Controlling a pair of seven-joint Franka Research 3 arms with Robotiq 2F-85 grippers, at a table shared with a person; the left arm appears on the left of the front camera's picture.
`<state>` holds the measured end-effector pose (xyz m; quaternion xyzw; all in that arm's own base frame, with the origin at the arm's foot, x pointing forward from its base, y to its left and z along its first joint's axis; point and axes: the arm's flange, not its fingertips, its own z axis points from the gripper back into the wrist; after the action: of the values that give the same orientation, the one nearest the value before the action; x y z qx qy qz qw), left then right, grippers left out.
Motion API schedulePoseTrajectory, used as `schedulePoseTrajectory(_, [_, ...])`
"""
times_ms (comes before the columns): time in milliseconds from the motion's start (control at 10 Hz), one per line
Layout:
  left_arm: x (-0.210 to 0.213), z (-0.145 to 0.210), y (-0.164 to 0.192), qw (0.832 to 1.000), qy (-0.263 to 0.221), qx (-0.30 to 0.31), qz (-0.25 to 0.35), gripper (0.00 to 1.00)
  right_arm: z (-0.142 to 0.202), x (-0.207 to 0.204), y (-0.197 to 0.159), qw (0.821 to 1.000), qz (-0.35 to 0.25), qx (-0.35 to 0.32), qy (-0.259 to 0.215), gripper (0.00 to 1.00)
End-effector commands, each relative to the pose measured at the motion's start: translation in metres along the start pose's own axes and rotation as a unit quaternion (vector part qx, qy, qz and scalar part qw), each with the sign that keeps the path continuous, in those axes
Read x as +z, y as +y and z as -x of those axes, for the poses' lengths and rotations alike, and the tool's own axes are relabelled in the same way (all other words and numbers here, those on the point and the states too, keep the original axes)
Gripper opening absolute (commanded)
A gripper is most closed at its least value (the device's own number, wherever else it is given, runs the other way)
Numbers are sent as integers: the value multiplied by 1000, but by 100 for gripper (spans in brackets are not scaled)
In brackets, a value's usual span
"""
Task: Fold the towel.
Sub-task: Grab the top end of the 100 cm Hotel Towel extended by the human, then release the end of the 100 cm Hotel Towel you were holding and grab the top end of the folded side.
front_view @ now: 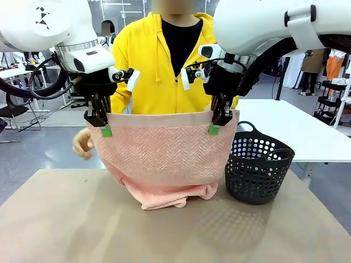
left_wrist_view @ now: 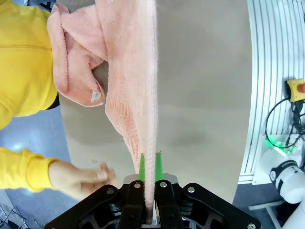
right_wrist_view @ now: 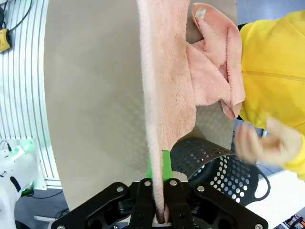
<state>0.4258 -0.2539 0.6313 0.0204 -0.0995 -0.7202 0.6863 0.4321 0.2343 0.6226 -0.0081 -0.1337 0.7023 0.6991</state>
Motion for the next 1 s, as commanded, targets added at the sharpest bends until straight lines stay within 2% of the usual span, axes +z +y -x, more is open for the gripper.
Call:
schedulePoseTrajectory(0, [1, 1, 1, 1000, -1, -2, -1, 0, 1, 1, -1, 1000, 2, 1, 4, 0])
schedulePoseTrajectory(900, [1, 1, 1, 1000, -1, -2, -1, 0, 1, 1, -1, 1000, 2, 1, 4, 0])
